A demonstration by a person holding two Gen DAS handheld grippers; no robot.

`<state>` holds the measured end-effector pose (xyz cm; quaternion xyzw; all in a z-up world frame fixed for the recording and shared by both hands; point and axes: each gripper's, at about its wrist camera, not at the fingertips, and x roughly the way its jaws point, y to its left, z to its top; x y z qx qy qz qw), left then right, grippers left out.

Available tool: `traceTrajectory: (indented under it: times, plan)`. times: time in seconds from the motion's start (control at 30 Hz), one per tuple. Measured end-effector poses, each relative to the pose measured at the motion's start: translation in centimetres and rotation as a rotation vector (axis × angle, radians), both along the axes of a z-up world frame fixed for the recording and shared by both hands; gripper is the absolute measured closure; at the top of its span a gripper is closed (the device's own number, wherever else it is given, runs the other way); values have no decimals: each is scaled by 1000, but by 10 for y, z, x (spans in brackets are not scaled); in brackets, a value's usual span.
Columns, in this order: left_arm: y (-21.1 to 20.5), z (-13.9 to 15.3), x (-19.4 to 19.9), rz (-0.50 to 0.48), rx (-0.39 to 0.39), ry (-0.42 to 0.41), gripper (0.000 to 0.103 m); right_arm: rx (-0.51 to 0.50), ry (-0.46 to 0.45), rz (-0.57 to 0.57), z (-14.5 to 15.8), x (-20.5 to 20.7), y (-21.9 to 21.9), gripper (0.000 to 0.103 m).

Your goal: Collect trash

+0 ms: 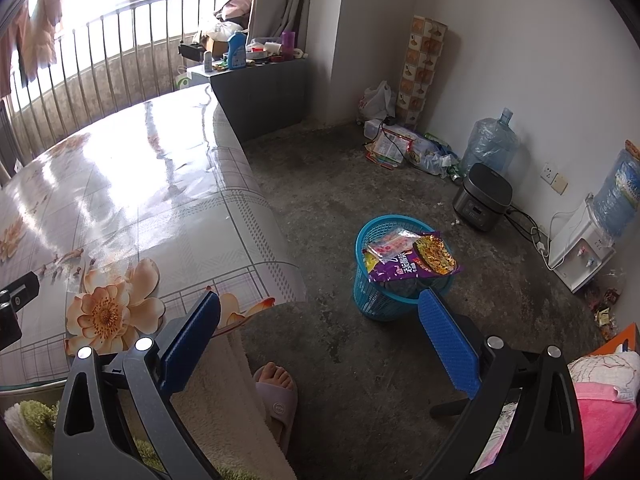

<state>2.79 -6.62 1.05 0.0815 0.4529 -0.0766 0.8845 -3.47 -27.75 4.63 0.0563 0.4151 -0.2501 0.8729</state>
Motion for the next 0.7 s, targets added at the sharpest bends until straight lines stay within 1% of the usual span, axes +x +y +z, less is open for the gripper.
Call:
traceTrajectory:
  times: [0.7]
  plan:
    - [0,0,-1,1,1,-1,9,-1,-3,-1,1,0,-1,7]
